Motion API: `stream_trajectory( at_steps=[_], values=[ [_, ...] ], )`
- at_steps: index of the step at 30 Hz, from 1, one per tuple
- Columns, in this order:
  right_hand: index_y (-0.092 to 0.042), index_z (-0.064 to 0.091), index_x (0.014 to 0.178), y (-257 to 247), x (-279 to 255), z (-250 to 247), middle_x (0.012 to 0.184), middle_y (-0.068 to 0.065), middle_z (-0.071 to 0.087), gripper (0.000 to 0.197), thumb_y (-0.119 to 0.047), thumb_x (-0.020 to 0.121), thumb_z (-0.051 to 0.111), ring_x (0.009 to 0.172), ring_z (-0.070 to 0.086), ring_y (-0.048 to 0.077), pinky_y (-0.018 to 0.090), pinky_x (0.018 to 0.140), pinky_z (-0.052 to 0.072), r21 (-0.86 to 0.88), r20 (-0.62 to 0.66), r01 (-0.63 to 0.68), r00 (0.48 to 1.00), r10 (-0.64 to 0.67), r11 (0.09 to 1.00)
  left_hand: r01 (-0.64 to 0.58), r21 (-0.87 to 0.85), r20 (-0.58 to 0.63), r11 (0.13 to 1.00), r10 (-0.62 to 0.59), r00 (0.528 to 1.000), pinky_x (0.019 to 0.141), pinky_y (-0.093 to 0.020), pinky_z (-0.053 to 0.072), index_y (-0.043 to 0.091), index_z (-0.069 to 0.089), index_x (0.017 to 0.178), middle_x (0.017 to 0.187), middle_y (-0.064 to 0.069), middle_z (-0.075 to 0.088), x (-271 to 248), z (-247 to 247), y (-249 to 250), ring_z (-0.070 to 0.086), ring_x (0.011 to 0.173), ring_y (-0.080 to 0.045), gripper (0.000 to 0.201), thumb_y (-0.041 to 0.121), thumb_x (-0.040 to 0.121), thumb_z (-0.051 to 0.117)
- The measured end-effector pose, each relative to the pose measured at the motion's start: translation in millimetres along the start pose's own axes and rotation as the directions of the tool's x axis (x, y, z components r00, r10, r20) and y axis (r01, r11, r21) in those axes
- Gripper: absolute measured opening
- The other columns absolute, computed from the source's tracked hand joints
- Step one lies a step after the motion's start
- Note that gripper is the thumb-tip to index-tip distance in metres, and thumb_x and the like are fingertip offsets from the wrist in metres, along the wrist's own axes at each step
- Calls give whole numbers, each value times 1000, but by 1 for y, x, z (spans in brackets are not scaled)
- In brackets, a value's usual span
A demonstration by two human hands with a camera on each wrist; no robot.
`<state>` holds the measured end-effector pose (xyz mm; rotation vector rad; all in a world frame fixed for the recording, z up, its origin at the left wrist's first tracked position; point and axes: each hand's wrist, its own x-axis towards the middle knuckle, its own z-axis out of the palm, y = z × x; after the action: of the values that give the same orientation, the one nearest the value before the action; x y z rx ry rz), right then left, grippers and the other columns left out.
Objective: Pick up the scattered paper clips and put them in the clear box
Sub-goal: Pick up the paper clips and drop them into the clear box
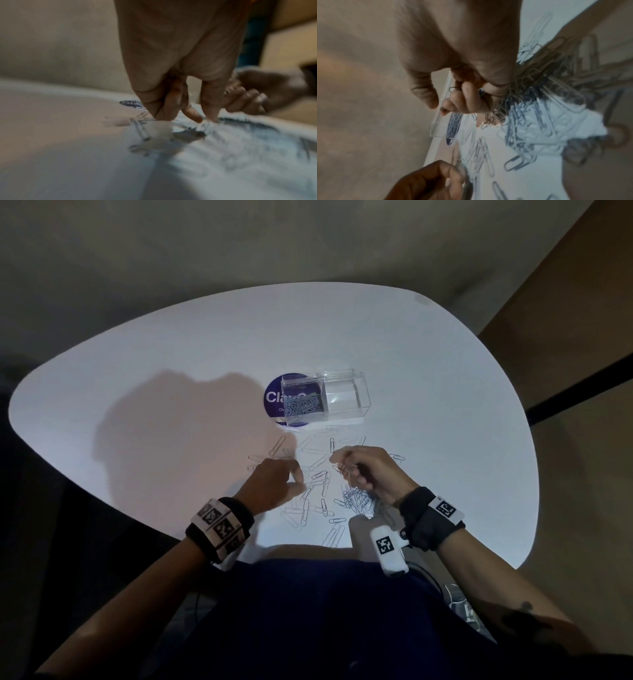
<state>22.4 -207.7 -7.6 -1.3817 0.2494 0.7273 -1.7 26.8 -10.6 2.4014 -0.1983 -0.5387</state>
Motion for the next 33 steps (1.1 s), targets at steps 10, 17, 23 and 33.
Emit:
stream_trajectory(
  at_steps=[10, 17, 23, 33],
  values=[
    [-4, 75, 82, 7, -5, 6, 104, 20, 71, 16, -18, 83, 81, 68, 61, 11, 21, 59, 47, -343, 77, 159, 987, -140, 926, 36, -55, -16, 998, -37, 999, 61, -13, 34, 12, 66, 80, 73, 11, 59, -2, 8, -2, 49, 62, 2, 6, 15, 85, 66],
    [0, 69, 78, 8, -14, -8, 89, -6, 72, 17, 1, 71, 85, 86, 73, 24, 36, 83, 60, -550, 152, 192, 980, -129, 813, 376, -818, 331, 435, -180, 926, 43, -20, 14, 19, 29, 67, 59, -3, 36, 0, -14, 6, 14, 51, -15, 16, 15, 68, 44],
    [-23, 75, 84, 23, -8, 6, 97, -15, 71, 9, -15, 80, 77, 65, 57, 6, 27, 69, 51, -783, 380, 453, 891, -249, 426, 350, -828, 303, 438, -175, 937, 45, -22, 13, 21, 31, 62, 57, 1, 21, 5, -10, 12, 10, 52, -16, 27, 19, 82, 48],
    [-23, 76, 89, 22, 3, 11, 109, -10, 70, 17, -10, 82, 68, 95, 65, 17, 29, 72, 47, -861, 498, 508, 850, -173, 17, 63, -159, -25, 985, -68, 997, 67, -29, 44, 14, 60, 72, 77, 1, 69, 5, 1, 9, 62, 72, -13, 30, 33, 94, 56]
  ],
)
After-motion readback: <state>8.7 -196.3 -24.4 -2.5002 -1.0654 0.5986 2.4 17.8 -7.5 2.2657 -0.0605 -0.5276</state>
